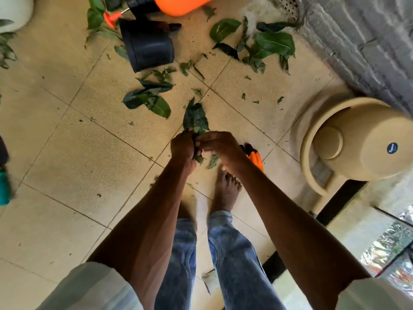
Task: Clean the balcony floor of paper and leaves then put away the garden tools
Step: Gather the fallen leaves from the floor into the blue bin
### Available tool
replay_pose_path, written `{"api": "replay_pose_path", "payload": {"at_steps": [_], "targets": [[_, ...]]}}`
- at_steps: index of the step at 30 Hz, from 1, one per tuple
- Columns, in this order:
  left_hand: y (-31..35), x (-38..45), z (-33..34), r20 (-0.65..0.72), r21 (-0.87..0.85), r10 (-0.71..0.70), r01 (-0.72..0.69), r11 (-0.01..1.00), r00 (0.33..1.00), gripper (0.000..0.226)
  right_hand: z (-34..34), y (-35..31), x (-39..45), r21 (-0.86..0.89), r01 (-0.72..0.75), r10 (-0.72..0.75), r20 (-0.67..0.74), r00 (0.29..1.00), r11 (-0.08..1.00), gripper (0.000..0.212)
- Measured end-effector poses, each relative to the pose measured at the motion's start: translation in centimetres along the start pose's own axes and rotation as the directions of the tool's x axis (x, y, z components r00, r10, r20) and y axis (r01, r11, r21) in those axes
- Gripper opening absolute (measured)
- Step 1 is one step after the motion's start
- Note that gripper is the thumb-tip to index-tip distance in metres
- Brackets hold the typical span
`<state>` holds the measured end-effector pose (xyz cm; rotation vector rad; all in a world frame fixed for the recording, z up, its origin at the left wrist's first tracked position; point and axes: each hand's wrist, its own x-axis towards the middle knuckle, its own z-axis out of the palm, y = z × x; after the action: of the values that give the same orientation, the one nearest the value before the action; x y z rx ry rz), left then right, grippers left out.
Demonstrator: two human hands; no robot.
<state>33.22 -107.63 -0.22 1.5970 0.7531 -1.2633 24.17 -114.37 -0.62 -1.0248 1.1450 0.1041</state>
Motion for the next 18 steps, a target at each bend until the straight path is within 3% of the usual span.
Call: {"api": "replay_pose_path", "payload": {"at_steps": [2, 4, 6, 9, 12, 15, 18], "targets": [[0.3, -0.3, -0.8, 0.025, -0.077, 0.024, -0.022, 0.997, 0.999, 0.023, -1.0, 0.5, 0.9, -0.103, 0.006, -0.018, -0.114, 0.993, 0.995, 0.015], [0.3, -0.2, -1.5, 0.031, -0.153, 0.037, -0.032, 0.988, 0.999, 0.023, -1.7, 1.6, 2.1, -0.398, 0.033, -0.136, -0.235, 0.963, 0.917, 0.018], [0.2, 0.3, -2.4, -0.017, -0.158, 0.025, -0.027, 0.987, 1.000, 0.025, -2.4, 2.8, 3.4, -0.607, 0.046, -0.241, -0.245, 0.939, 0.793, 0.021], [-0.2, 1.5, -4.0, -0.086, -0.106, -0.002, -0.007, 0.994, 0.996, 0.025, -3.7, 4.4, 5.2, -0.718, -0.059, -0.203, -0.273, 0.940, 0.693, 0.025], [-0.9, 2.6, -5.4, -0.122, -0.016, 0.009, -0.011, 1.000, 0.992, 0.025, -3.1, 5.8, 5.4, -0.875, -0.096, -0.081, -0.152, 0.985, 0.475, 0.051], [-1.8, 3.1, -6.2, -0.127, 0.019, 0.005, -0.003, 1.000, 0.992, 0.020, -1.3, 7.5, 3.8, -0.979, 0.008, -0.133, -0.020, 0.991, 0.205, 0.064], [-2.6, 2.9, -6.5, -0.122, 0.026, -0.007, 0.010, 1.000, 0.992, 0.025, -0.9, 9.4, 2.6, -0.979, 0.096, -0.158, 0.067, 0.985, 0.180, 0.055]]}}
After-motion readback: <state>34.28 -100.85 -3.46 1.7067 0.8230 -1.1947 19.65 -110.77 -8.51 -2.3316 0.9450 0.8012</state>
